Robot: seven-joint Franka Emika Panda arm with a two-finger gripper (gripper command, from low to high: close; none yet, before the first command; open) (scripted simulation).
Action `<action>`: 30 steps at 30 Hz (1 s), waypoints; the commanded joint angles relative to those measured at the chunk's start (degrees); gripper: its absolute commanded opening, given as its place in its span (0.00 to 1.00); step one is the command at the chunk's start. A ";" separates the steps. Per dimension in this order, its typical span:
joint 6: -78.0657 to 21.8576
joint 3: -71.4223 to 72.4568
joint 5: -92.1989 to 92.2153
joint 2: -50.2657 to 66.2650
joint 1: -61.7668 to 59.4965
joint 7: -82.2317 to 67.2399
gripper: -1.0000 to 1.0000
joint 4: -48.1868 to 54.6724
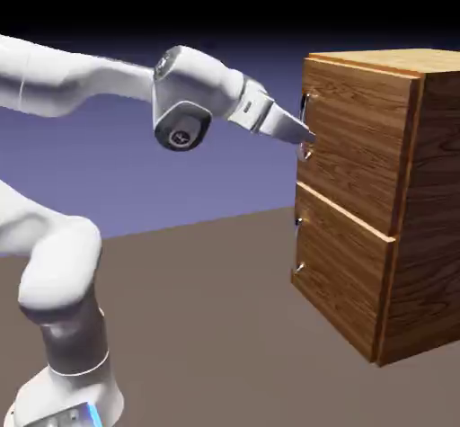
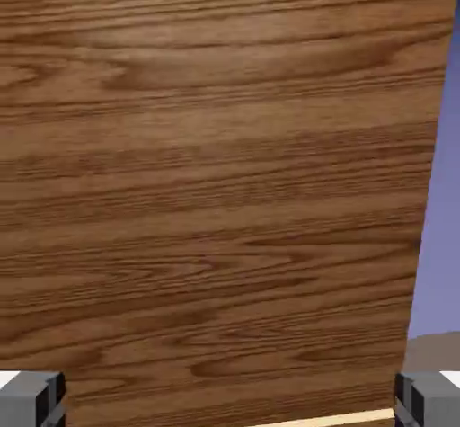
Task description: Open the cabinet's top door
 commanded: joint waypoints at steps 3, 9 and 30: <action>-0.53 3.91 7.48 -2.63 -3.31 -3.40 0.50 1.43; -1.58 11.74 22.43 -7.90 -9.94 -10.21 0.50 4.30; -5.25 39.13 74.77 -26.34 -33.13 -34.04 0.50 14.34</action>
